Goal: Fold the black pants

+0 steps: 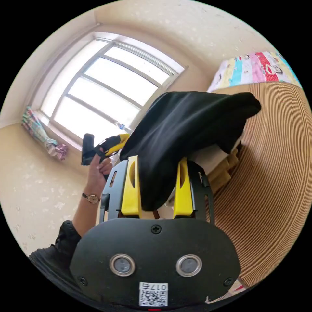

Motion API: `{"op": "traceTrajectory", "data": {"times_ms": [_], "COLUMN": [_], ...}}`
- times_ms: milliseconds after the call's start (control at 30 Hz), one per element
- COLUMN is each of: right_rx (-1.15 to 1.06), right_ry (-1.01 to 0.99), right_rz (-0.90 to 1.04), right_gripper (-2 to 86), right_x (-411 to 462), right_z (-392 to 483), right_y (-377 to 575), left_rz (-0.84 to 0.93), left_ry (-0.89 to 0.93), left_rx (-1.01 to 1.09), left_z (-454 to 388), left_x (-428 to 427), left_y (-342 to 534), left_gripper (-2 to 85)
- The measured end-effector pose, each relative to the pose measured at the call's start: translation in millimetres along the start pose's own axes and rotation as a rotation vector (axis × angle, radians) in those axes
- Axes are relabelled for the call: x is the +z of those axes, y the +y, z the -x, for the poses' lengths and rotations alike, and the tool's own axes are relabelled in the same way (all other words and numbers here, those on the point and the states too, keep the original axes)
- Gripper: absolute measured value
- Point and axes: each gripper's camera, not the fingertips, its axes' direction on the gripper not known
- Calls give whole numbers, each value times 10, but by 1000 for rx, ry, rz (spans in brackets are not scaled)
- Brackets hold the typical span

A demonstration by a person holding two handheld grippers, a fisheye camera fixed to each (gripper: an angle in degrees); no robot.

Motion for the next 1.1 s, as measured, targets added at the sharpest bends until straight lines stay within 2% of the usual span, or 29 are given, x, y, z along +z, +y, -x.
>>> {"op": "traceTrajectory", "data": {"times_ms": [33,67,133,233,333,500,567,667,833,933,1100], "right_rx": [38,41,4,14,62,69,96,198,318,366,349], "right_ry": [42,38,-21,53,234,756,976,1117,1160,1190,1188], "right_rz": [53,101,155,168,83,-9,-130,-151,-153,-86,-102], "right_gripper": [144,143,141,146,168,196,208,231,241,243,236], "right_x": [233,372,412,98,-566,-1661,-2120,-2397,-2283,-1983,-1886], "right_z": [-99,-191,-310,-566,-855,-1127,-1148,-1301,-1550,-1707,-1582], "right_y": [192,414,778,1345,1689,1816,1895,1913,1906,1853,1801], "left_rz": [-71,-188,-292,-340,-296,-176,-113,-30,51,44,41], "left_ry": [-23,-32,-51,-92,-129,17,-30,-112,-235,-342,-480], "left_rx": [-87,-107,-93,-11,75,161,193,230,182,181,147], "left_z": [148,169,67,-396,-1019,-1902,-2265,-2602,-2805,-2864,-2937], "left_x": [-21,-103,-119,237,998,2423,2986,3588,4336,4600,4752], "left_y": [280,621,1100,1800,2233,2254,2095,1856,1663,1788,1825], "left_gripper": [117,115,114,109,111,220,253,275,279,242,189]}}
